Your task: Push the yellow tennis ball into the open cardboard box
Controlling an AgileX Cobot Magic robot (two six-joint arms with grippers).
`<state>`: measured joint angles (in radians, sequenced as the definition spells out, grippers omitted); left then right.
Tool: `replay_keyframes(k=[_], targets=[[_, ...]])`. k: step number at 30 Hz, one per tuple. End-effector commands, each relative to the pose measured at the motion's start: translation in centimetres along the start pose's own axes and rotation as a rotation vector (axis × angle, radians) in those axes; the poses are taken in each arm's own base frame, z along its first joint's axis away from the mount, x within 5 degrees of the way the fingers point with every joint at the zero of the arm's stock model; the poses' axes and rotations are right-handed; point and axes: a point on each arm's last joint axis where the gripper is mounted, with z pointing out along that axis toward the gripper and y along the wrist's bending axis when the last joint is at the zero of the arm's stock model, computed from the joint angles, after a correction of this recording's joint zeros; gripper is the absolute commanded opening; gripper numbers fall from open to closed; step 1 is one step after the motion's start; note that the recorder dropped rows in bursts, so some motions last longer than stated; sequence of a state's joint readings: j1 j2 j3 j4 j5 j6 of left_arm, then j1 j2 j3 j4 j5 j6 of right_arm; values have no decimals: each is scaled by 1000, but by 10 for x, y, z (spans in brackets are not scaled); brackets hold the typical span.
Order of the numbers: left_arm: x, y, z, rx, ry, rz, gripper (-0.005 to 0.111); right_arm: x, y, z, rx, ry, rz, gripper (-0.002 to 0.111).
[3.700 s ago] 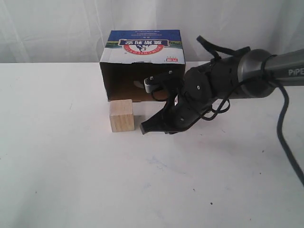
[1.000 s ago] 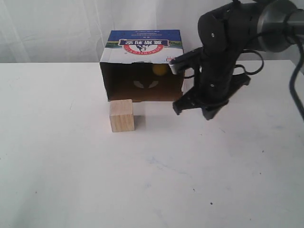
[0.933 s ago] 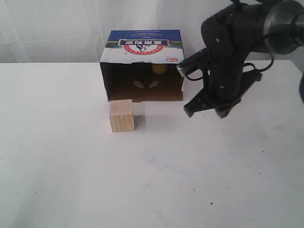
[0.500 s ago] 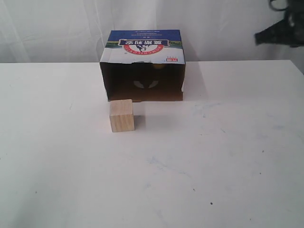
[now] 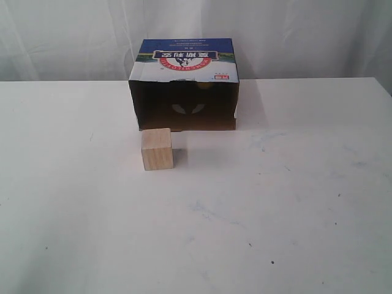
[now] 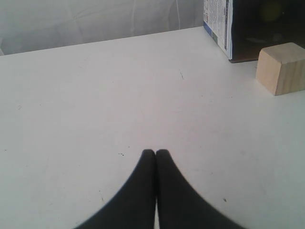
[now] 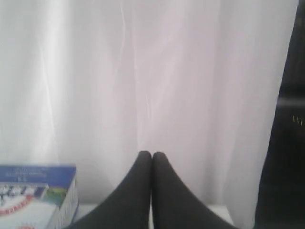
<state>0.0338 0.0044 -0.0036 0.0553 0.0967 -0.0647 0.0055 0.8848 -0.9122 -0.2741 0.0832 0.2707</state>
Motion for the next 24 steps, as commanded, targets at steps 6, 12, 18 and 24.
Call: replay_keyframes(k=[6,12,18,24], targets=[[0,0,0,5,-7,7,0,34,-7,-118,48,-54,-100,0],[0,0,0,5,-7,7,0,64,-11,-169,78,49,-7,0],[0,0,0,5,-7,7,0,79,-9,-198,48,112,83,0],[0,0,0,5,-7,7,0,75,-10,-204,57,52,60,0]])
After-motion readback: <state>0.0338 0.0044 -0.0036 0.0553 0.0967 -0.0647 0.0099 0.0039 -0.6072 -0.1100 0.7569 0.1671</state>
